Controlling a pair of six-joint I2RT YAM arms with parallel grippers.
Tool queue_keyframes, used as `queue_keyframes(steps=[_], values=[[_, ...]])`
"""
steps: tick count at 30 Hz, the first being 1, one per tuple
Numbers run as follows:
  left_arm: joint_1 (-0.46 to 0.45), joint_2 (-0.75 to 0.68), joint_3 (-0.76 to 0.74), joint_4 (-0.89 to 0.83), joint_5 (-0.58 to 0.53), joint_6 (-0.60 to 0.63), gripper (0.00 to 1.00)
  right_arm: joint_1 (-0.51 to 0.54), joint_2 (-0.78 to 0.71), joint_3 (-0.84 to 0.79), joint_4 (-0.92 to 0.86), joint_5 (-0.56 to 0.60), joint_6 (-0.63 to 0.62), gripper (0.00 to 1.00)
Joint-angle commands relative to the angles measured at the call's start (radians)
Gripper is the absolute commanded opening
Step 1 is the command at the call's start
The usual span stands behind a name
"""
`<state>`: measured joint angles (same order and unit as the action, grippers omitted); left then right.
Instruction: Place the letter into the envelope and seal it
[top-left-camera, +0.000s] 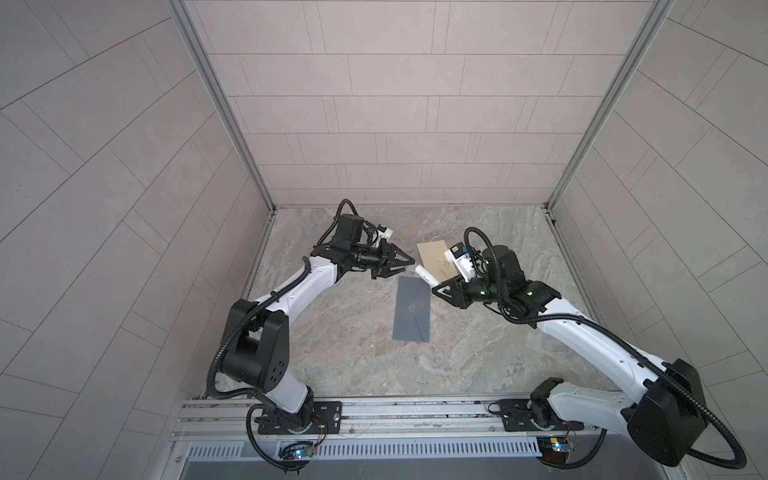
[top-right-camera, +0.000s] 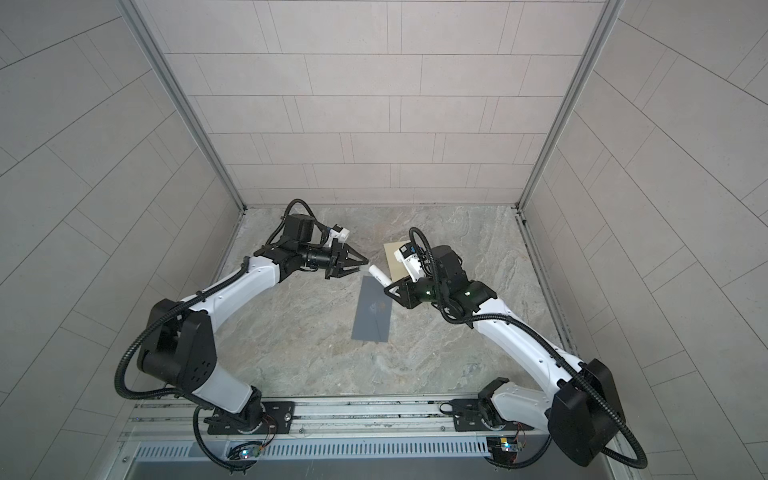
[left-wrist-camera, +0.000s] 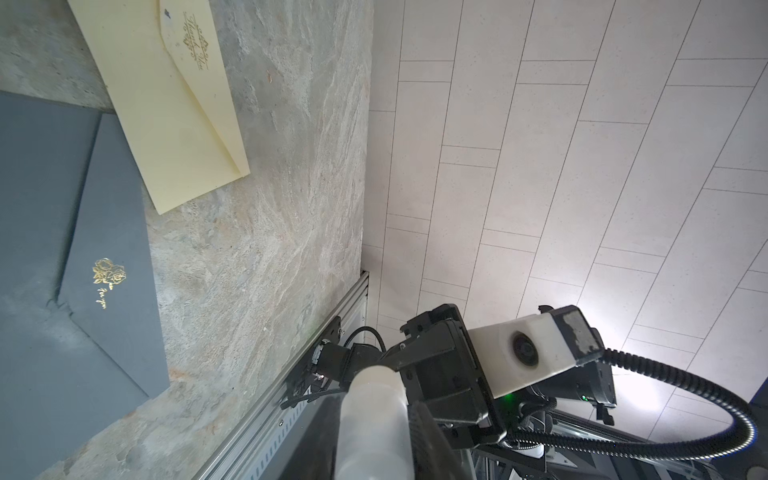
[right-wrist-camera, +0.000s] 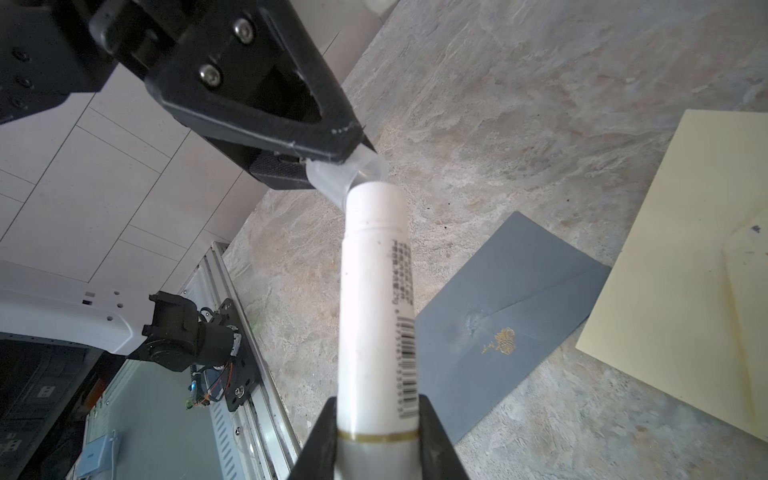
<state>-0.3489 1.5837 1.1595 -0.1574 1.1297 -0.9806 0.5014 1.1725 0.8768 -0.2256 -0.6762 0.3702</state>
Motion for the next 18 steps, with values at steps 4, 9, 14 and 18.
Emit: queue_keyframes(steps=[4, 9, 14, 18], values=[[0.001, -0.024, -0.009, 0.042, 0.031, -0.017, 0.32, 0.011, -0.011, 0.017, 0.018, -0.063, -0.019, 0.0], [0.001, -0.026, -0.008, 0.063, 0.044, -0.018, 0.32, 0.011, -0.026, 0.01, -0.015, -0.085, -0.039, 0.0], [-0.01, -0.022, -0.009, 0.07, 0.047, -0.02, 0.28, 0.012, -0.031, 0.009, -0.02, -0.076, -0.039, 0.0], [-0.018, -0.019, -0.012, 0.074, 0.05, -0.018, 0.25, 0.012, -0.028, 0.013, -0.017, -0.052, -0.038, 0.0]])
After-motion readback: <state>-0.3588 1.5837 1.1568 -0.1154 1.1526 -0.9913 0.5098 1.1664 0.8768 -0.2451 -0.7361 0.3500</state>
